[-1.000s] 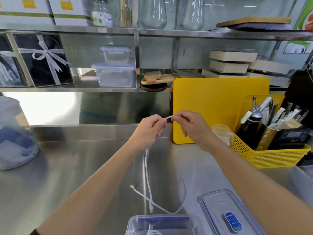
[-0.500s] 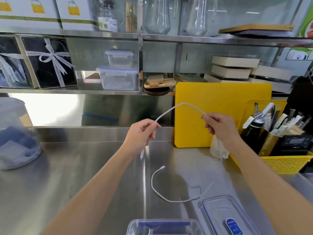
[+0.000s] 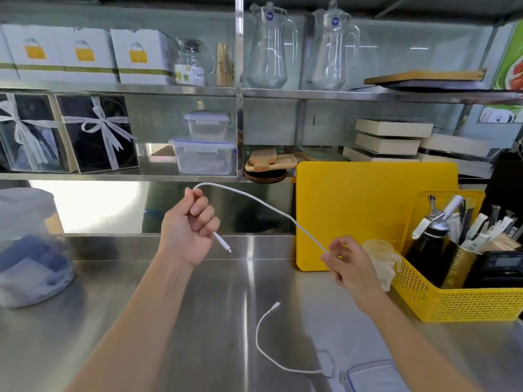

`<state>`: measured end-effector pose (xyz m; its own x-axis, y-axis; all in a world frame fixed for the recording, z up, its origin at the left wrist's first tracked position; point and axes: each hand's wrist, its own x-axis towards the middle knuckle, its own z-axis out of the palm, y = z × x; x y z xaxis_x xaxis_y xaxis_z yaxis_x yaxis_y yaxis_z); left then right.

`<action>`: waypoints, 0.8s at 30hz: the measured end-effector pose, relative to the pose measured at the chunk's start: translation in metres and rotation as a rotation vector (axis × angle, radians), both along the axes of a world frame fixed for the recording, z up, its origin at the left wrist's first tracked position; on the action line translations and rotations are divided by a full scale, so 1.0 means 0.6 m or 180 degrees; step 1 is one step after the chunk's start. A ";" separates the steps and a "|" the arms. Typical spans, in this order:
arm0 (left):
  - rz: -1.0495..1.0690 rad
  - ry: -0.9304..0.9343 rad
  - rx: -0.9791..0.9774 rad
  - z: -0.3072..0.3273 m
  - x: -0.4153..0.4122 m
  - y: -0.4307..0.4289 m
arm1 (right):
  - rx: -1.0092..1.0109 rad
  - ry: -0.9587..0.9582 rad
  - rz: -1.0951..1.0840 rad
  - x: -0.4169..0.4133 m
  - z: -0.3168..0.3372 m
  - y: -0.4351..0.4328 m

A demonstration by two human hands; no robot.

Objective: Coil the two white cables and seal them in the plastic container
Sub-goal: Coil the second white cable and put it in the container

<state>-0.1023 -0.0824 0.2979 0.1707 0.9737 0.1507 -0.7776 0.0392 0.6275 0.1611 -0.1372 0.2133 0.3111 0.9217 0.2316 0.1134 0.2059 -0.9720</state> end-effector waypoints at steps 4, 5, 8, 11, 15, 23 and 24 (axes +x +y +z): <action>0.0133 0.0521 0.0114 -0.009 -0.014 -0.006 | 0.0130 -0.2228 -0.0382 -0.004 0.004 0.009; 0.0222 0.0837 0.0193 -0.013 -0.012 -0.007 | 0.0082 -0.2819 -0.0222 -0.012 0.007 0.008; 0.0638 0.2297 0.0641 -0.020 0.004 -0.014 | -0.0131 -0.3910 0.0534 -0.041 0.023 -0.008; 0.0447 0.3049 0.0931 -0.028 0.022 -0.022 | 0.0022 -0.4039 0.0930 -0.068 0.056 -0.025; -0.0454 0.3449 0.1158 -0.042 0.042 -0.042 | 0.0632 -0.3548 0.1025 -0.090 0.097 -0.038; -0.1420 0.2676 0.0868 -0.055 0.057 -0.068 | 0.0705 -0.3384 0.0275 -0.095 0.113 -0.033; -0.1456 0.2656 0.0849 -0.055 0.057 -0.069 | 0.0714 -0.3383 0.0201 -0.095 0.110 -0.033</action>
